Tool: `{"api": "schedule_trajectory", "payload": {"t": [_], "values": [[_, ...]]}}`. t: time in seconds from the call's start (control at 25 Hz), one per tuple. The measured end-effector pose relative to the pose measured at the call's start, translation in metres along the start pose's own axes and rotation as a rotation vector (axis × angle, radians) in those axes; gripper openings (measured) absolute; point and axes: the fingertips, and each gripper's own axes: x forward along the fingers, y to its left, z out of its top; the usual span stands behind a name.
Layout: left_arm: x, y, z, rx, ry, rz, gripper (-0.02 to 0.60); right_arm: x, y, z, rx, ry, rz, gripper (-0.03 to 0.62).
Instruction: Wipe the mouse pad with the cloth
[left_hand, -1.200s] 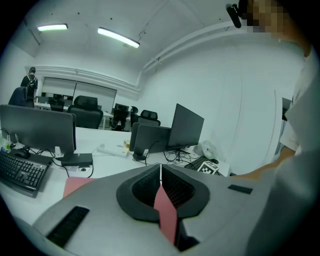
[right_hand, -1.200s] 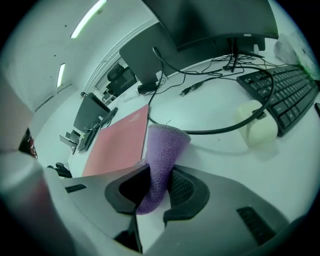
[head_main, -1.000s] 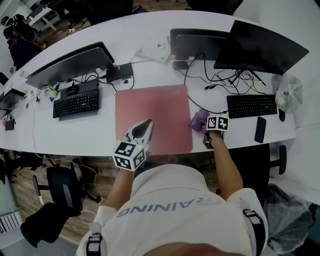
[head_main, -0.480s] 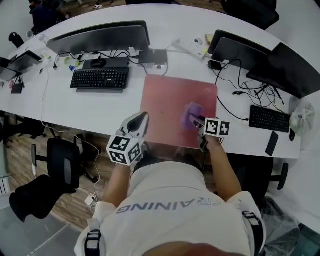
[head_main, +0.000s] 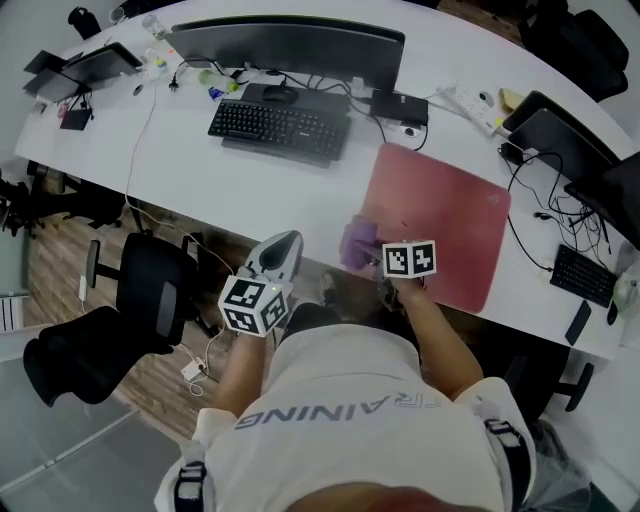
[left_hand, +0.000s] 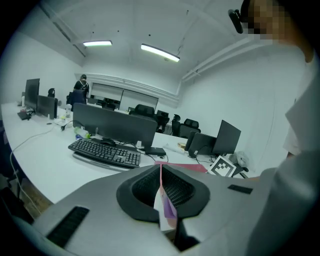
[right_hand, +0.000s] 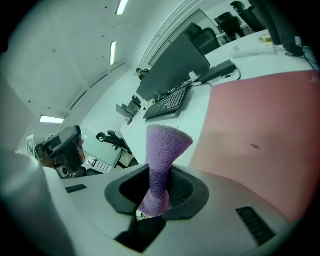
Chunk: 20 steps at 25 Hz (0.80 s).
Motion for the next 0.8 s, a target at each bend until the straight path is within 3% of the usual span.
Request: {"api": "schedule_trajectory", "payload": {"t": [0.16, 0.4, 0.8], "values": [[-0.024, 0.038, -0.009, -0.011, 0.018, 0.016, 0.032, 0.062, 0.015, -0.021, -0.017, 0.084, -0.013, 0.103], [-0.032, 0.062, -0.023, -0.025, 0.037, -0.032, 0.032, 0.107, 0.008, -0.042, -0.038, 0.134, -0.103, 0.103], [-0.004, 0.029, -0.016, 0.0, 0.055, -0.111, 0.032, 0.068, -0.025, -0.047, 0.04, 0.076, -0.165, 0.103]]}}
